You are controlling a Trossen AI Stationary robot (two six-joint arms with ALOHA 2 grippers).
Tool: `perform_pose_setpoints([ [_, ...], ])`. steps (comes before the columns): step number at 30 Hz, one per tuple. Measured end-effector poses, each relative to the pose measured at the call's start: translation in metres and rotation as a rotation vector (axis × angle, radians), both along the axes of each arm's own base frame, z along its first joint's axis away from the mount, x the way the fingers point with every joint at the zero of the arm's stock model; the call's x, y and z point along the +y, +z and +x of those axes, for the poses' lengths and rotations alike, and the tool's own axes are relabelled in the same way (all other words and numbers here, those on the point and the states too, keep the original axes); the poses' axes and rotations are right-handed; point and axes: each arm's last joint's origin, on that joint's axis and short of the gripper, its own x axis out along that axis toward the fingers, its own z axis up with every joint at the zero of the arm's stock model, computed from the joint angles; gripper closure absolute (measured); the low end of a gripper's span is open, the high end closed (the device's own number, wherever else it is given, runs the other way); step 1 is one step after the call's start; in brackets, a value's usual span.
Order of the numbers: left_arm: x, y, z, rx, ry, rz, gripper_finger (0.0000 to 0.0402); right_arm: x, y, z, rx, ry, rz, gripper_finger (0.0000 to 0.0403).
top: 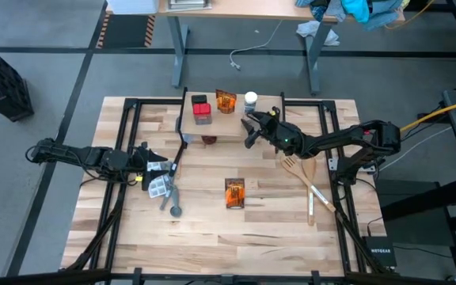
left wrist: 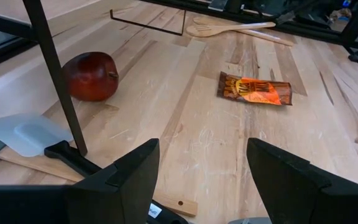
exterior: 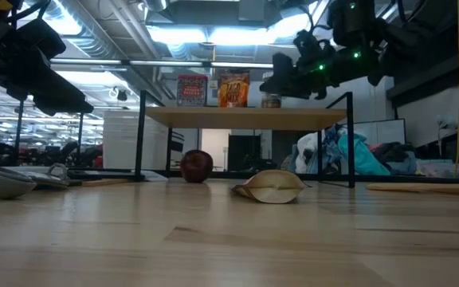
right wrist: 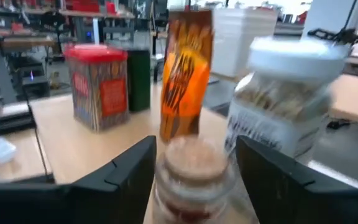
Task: Shelf spices
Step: Put the transparent seasoning bottle on the shelf, then put the orange seasoning pack on the shelf aligned with the other orange seasoning pack
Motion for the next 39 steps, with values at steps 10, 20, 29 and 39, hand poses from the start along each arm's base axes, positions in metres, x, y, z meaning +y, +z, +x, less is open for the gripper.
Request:
perform_pose_setpoints([
  [10, 0.0, 0.0, 0.0, 0.0, 0.0, 0.0, 0.0167, 0.003, 0.028, -0.014, -0.026, -0.022, -0.054, 0.0176],
  [20, 0.0, 0.0, 0.0, 0.0, 0.0, 0.0, 0.0167, 0.029, 0.061, -0.025, -0.121, 0.188, -0.118, 0.0176],
  [29, 0.0, 0.0, 0.0, 0.0, 0.0, 0.0, 0.0167, 0.098, 0.088, -0.041, -0.157, 0.421, -0.236, 0.0176],
  [39, 0.0, 0.0, 0.0, 0.0, 0.0, 0.0, 0.0167, 0.142, 0.076, -0.045, -0.101, 0.615, -0.132, 0.0176],
])
